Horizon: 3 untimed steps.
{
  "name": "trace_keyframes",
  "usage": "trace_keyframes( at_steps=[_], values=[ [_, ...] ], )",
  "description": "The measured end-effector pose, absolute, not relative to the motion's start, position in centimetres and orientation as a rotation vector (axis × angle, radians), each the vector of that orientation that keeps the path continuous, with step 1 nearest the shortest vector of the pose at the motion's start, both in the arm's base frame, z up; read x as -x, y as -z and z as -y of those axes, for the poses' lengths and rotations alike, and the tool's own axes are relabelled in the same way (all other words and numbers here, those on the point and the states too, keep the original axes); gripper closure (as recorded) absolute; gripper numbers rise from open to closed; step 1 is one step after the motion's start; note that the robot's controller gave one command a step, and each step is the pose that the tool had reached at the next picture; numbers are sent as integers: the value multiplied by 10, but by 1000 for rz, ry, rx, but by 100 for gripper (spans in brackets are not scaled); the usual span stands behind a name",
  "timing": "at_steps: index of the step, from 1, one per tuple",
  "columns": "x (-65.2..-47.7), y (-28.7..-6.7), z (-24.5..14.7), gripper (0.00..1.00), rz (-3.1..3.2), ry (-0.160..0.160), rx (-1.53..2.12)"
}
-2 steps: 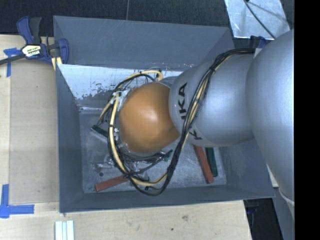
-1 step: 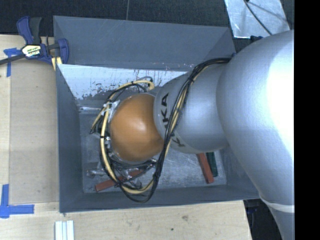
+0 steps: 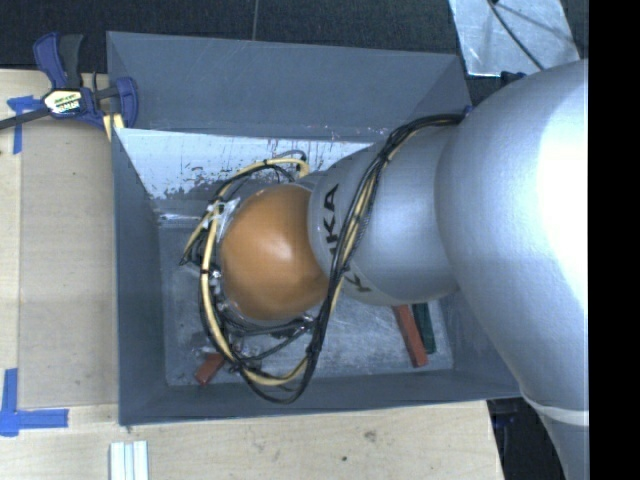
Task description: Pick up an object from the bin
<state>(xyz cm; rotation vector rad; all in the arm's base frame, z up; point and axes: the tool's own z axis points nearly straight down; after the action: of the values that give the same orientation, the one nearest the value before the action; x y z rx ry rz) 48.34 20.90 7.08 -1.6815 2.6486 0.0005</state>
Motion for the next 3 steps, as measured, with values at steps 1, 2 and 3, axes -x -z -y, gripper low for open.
trace_keyframes(
  at_steps=[1, 2, 3],
  values=[
    [-488, -99, -212, 100, -2657, 0, 1667],
    [-488, -141, -211, 100, -2695, 0, 1601],
    [-495, -133, -137, 100, -2848, 2, 1326]
  ],
)
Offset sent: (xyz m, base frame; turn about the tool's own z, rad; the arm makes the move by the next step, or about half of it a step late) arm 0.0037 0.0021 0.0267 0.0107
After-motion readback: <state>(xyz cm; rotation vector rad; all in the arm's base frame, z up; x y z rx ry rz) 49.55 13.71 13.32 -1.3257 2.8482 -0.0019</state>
